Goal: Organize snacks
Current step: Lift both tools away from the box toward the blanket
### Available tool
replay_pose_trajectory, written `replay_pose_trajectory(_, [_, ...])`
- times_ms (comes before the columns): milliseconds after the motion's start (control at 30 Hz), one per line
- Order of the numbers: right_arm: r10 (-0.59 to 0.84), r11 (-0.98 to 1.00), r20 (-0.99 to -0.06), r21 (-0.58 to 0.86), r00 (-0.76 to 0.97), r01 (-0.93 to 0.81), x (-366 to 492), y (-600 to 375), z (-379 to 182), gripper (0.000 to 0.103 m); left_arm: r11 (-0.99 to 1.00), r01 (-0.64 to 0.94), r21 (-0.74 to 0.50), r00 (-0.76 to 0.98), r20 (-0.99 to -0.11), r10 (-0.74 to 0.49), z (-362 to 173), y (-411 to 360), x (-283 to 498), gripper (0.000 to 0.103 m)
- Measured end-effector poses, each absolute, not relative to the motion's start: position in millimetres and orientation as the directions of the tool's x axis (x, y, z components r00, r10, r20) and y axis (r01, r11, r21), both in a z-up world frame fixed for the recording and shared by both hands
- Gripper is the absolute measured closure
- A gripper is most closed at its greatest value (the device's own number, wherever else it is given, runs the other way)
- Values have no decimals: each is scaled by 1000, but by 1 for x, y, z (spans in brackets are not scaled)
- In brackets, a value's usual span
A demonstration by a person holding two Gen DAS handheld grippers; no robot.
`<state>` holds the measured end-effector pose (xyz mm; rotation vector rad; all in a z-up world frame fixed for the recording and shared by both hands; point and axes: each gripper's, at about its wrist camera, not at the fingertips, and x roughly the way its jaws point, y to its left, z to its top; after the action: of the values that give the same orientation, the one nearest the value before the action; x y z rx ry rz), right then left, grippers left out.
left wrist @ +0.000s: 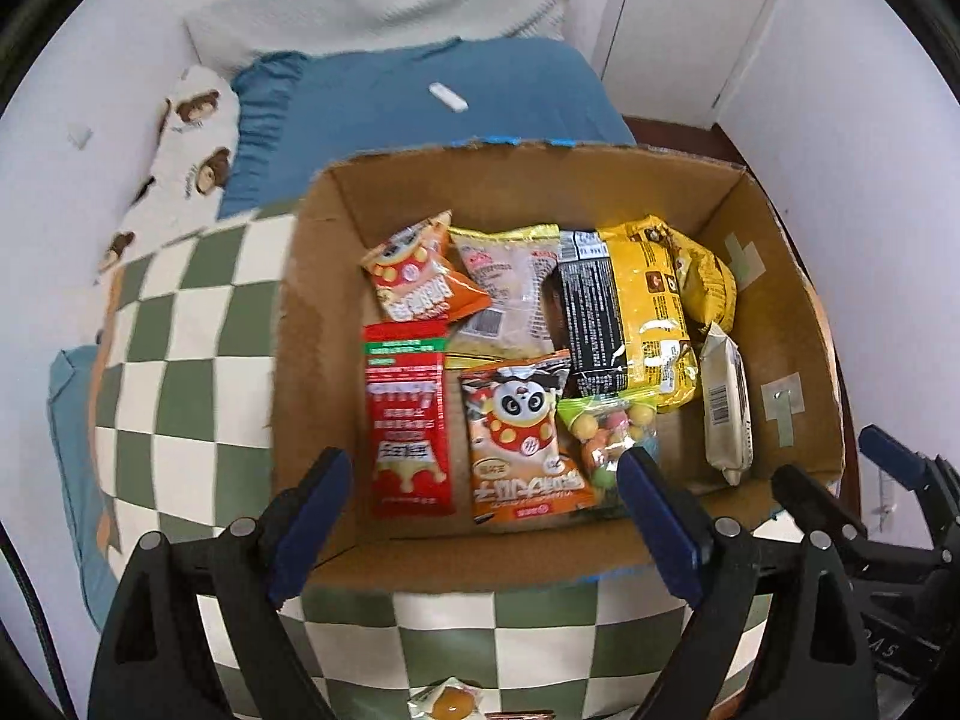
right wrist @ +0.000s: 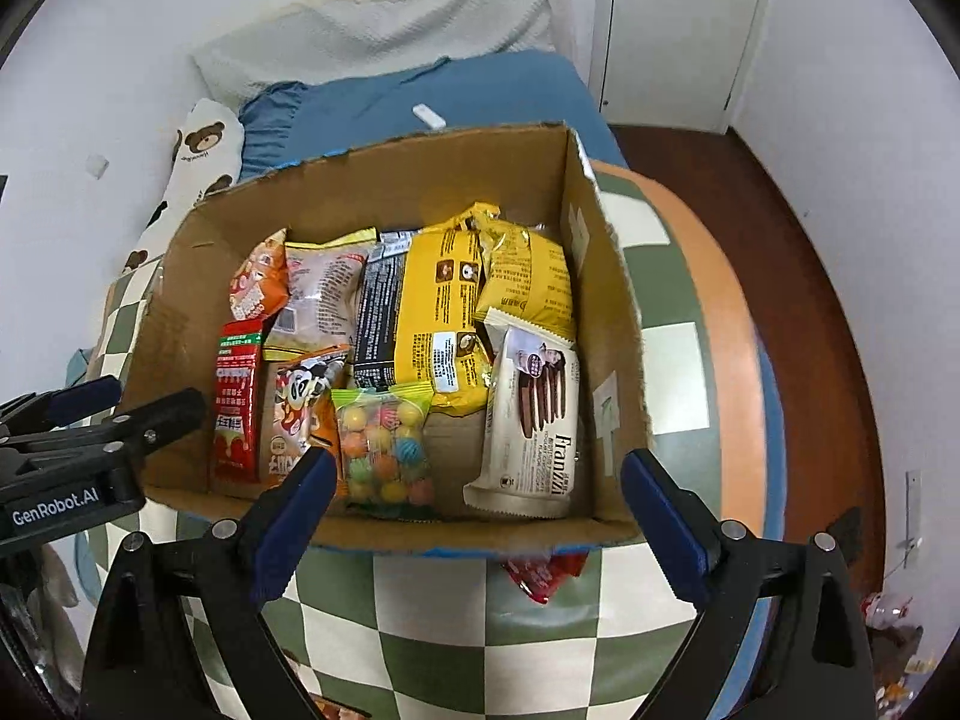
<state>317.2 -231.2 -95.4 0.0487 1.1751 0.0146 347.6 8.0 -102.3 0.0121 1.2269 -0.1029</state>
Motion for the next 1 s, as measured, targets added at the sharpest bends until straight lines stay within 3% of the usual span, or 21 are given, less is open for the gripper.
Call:
replay_pose_trajectory(400, [27, 999, -830, 35, 558, 4, 252, -227, -27, 5, 996, 83, -33, 522, -850, -72, -41, 18, 275, 12])
replay_pose_trajectory(667, [82, 995, -798, 95, 598, -10, 210, -228, 6, 5, 995, 81, -59, 554, -827, -94, -26, 23, 241, 12])
replay_pose_trajectory(867, [139, 989, -848, 149, 511, -21, 184, -232, -22, 5, 995, 78, -56, 485, -870, -87, -55, 31, 211, 12])
replay_pose_trajectory(1000, [230, 969, -904, 249, 361, 7, 157, -240, -79, 5, 995, 94, -29, 372, -926, -62, -101, 33, 185, 12])
